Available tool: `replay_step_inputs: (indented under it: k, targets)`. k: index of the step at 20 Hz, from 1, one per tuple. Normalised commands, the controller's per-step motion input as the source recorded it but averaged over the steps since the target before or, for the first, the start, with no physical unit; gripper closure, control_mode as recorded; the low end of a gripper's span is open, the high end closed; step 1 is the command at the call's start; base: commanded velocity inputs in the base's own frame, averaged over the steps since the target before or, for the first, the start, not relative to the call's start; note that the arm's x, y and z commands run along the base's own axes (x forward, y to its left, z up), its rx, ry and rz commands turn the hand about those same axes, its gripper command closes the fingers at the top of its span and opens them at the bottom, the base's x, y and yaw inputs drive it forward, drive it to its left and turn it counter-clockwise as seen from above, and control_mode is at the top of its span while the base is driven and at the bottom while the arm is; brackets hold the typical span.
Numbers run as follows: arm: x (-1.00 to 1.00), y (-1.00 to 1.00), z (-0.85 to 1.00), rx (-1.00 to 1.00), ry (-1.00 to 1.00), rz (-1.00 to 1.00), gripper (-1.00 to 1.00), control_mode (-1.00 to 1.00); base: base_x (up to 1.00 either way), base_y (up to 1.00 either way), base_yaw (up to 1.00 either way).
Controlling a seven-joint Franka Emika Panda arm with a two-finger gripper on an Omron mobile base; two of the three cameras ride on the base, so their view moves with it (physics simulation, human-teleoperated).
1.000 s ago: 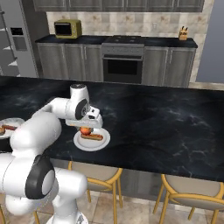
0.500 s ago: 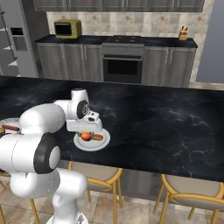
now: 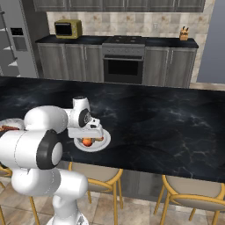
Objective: Pick up the tangerine and peach from the fridge and place one fruit on each plate on the dining counter.
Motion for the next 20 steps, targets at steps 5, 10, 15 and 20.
replay_step_inputs:
  k: [5,10,15,20]
  targets:
    - [0.51,0.0,-0.02,0.0,-0.02,0.04,1.0,-1.0,0.0,0.0,0.0]
    - [0.33,0.02,-0.11,0.0,0.0,0.01,1.0,-1.0,0.0,0.0,0.0]
    - [0.0,0.0,-0.36,0.0,0.0,0.01,1.0,-1.0,0.0,0.0,0.0]
    - [-0.27,0.0,-0.1,0.0,0.0,0.05,1.0,-1.0,0.0,0.0,0.0]
